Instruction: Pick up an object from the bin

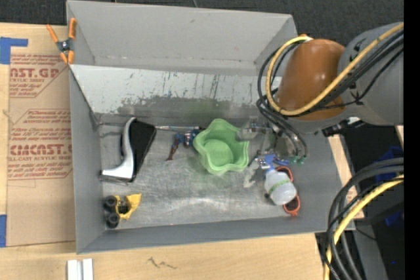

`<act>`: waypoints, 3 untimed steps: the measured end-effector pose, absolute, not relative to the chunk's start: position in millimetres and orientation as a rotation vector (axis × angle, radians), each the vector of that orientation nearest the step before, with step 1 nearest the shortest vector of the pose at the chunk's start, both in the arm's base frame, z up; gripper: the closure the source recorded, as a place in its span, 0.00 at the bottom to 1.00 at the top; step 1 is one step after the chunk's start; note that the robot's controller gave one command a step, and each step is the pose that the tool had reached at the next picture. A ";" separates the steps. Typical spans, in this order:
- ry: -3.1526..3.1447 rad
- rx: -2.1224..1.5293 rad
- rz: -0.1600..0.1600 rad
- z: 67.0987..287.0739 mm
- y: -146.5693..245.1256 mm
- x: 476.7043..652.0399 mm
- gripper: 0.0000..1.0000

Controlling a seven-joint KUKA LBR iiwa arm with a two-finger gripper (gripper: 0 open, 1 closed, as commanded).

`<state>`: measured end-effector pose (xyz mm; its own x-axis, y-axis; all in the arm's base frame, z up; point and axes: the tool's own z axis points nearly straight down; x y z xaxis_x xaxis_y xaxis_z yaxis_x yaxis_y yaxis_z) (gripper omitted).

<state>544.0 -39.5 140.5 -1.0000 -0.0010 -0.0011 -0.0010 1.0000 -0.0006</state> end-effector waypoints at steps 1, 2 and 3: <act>3.141 -0.002 -0.001 140.5 -39.5 544.0 0.00; 3.133 0.089 0.000 126.7 -35.7 550.3 0.00; 3.111 0.432 -0.001 90.4 7.2 572.3 0.00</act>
Offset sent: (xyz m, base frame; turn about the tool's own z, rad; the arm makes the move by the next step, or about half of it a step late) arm 0.0191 0.0221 -0.0705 0.2133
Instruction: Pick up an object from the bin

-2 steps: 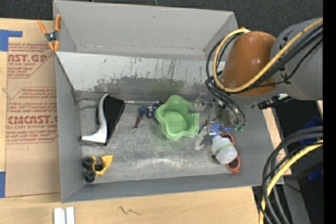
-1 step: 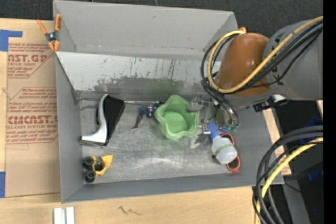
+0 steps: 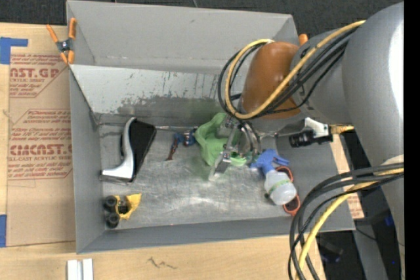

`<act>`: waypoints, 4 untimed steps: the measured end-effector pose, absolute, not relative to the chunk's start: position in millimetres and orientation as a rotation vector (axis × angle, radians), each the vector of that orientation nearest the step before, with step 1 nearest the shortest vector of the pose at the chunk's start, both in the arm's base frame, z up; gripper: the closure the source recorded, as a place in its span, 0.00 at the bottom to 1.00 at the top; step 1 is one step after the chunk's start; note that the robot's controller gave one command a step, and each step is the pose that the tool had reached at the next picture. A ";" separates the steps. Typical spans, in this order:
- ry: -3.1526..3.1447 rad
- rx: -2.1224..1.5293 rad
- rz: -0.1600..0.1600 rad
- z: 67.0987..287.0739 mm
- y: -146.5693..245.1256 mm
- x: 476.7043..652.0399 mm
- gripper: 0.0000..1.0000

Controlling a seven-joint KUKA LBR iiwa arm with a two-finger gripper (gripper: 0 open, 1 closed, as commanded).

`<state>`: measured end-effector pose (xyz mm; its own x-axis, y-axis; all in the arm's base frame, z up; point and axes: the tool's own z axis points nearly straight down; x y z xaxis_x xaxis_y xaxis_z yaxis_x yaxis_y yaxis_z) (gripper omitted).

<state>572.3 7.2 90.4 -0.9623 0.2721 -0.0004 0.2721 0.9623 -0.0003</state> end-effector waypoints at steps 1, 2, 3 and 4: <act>3.072 0.560 0.017 81.5 -25.3 562.1 1.00; 3.072 0.560 0.016 81.4 -25.3 562.0 1.00; 3.091 0.574 0.001 108.6 -28.8 555.8 1.00; 3.088 0.573 0.001 140.5 -29.3 558.9 1.00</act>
Offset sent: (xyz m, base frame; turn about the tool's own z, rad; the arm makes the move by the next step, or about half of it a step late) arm 0.0000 0.0000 0.0000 0.0000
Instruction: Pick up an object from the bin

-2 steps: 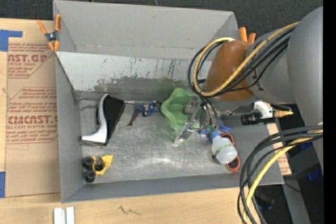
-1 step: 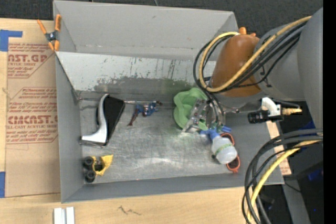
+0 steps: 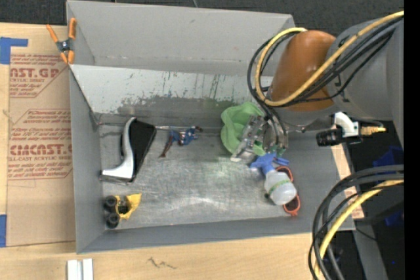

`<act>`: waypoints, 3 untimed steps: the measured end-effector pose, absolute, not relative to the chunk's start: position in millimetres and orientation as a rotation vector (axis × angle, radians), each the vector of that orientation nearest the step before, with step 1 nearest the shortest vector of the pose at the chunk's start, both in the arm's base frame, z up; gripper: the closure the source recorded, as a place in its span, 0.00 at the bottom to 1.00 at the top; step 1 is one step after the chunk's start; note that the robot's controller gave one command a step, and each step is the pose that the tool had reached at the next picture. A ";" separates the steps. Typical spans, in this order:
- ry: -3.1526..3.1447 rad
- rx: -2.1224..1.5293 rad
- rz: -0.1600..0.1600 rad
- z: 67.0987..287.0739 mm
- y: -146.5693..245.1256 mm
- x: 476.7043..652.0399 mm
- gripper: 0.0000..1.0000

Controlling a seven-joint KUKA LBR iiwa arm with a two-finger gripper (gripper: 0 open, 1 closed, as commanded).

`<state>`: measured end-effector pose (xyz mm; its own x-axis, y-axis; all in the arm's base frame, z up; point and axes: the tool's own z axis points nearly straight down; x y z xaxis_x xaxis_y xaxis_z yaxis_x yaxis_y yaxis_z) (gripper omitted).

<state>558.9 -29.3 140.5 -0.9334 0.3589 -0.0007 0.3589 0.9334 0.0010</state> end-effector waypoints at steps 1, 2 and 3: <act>3.091 0.548 -0.001 122.4 -29.0 558.7 1.00; 3.099 0.542 -0.001 122.8 -26.9 552.8 1.00; 3.093 0.541 0.000 245.0 -4.4 546.4 1.00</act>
Offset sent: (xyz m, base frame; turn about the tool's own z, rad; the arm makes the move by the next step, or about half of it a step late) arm -0.0094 0.0046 0.0066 -0.0254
